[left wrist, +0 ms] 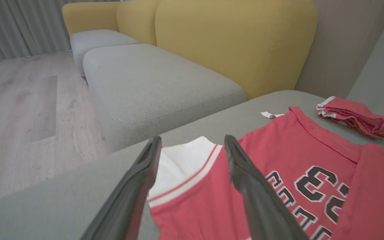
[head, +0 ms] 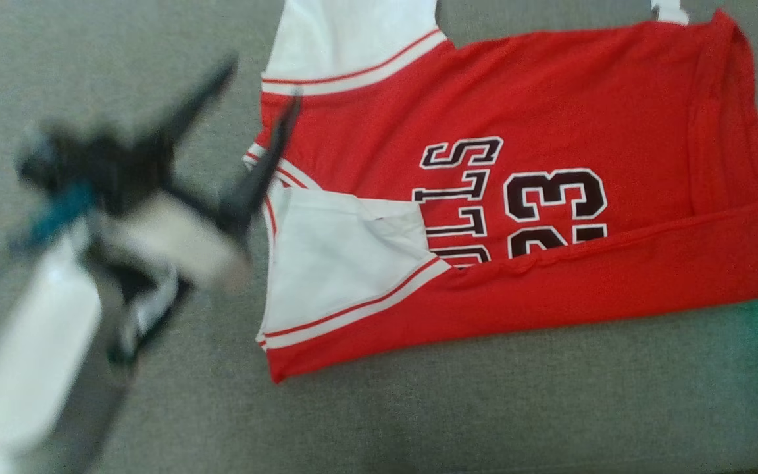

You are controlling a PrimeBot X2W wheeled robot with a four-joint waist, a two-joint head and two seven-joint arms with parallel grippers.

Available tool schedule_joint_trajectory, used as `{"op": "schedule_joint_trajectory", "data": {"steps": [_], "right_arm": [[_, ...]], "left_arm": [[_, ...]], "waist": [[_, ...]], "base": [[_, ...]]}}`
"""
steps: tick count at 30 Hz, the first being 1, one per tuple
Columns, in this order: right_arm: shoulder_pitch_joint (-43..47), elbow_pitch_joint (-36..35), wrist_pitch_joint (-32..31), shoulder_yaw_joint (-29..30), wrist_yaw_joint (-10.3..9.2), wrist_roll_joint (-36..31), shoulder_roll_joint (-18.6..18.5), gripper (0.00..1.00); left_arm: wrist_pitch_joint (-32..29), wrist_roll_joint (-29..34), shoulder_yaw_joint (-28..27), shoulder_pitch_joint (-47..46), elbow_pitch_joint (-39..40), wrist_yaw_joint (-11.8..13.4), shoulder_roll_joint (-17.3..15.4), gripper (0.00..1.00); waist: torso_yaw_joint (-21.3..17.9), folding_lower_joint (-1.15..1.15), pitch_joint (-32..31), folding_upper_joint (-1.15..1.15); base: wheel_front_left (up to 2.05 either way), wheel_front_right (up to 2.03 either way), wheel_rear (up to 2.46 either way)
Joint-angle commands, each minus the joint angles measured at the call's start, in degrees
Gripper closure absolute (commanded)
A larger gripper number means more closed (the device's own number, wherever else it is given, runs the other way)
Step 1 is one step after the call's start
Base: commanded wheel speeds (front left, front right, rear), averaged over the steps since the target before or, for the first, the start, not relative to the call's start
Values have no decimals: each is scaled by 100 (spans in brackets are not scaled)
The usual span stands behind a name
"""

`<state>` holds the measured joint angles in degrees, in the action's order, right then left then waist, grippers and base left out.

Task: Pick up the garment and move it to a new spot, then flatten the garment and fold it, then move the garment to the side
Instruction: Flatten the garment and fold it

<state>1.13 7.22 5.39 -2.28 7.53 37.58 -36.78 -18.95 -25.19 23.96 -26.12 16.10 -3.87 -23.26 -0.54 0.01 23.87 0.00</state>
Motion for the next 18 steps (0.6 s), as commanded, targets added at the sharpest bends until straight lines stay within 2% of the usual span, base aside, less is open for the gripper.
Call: {"op": "schedule_joint_trajectory", "data": {"steps": [1,5,9,18], "right_arm": [[-162,-282,-66,25,-4,-142,-141,0],[-491,-526,-149,-52,-4,-317,14,0],[-719,-607,-136,-202,-4,-405,145,0],[-945,-431,7,-402,-4,-391,226,0]], "left_arm": [[-373,-68,-168,-942,-182,-135,-166,0],[-1012,-180,137,-2543,-1379,-295,-78,0],[-1298,-240,411,-3568,-2578,-344,-95,0],[-1264,-179,993,-4434,-4190,-359,-387,0]], "waist": [[-159,-1,358,0],[-410,-1,695,0],[-658,-1,948,0],[-950,-1,1198,0]], "base": [[0,0,0],[0,0,0],[0,0,0],[0,0,0]]}}
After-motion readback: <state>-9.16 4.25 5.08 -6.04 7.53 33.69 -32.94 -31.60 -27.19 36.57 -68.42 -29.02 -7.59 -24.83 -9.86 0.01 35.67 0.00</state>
